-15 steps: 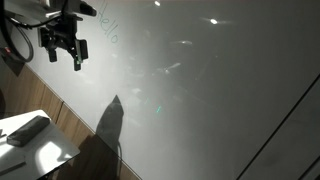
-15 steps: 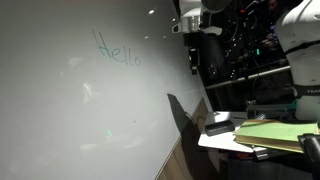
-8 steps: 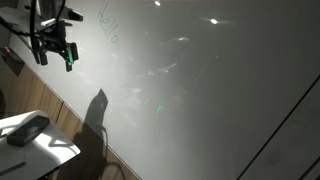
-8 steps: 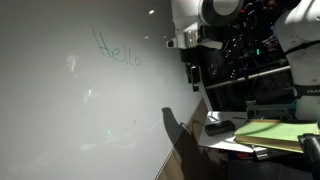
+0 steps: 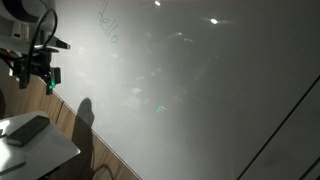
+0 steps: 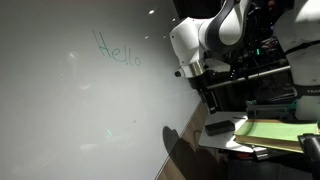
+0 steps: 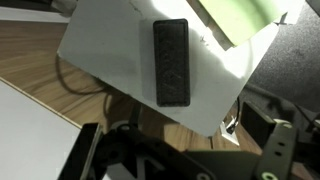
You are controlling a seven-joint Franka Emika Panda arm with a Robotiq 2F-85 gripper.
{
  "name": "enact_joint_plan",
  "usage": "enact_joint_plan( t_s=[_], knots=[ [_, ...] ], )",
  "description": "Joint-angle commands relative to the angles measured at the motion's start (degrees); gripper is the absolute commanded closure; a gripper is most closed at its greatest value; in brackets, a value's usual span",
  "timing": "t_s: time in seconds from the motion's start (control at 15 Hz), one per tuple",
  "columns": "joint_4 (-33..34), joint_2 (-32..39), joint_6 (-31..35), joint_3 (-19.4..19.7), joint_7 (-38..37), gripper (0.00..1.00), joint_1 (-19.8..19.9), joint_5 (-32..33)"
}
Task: Use the eraser to wipe off the markings on the whiteboard
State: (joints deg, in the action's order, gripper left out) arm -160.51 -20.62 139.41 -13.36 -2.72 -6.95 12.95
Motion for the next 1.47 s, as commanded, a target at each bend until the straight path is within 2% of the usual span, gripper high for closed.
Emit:
enact_joint_plan(
  t_s=[0.0, 0.2, 0.4, 0.6, 0.73, 0.87, 1.0, 1.4],
  knots=[
    [0.0, 9.8, 5.7, -0.3, -4.3, 0.0, 2.5, 5.2],
    [0.0, 17.7, 11.3, 0.7, -8.7, 0.0, 4.6, 12.5],
    [0.0, 24.6, 16.7, 2.9, -16.4, 0.0, 7.4, 26.4],
    [0.3, 26.0, 19.8, 5.5, -23.3, 0.0, 9.0, 40.0],
    [0.6, 26.3, 21.6, 6.4, -26.6, 0.0, 10.0, 46.0],
    [0.9, 25.5, 23.0, 5.4, -27.5, 0.0, 10.6, 46.6],
    [1.3, 25.2, 23.7, 3.9, -26.8, 0.0, 10.3, 43.9],
    [1.9, 25.6, 20.7, 1.8, -27.4, 0.0, 10.4, 42.5]
  ],
)
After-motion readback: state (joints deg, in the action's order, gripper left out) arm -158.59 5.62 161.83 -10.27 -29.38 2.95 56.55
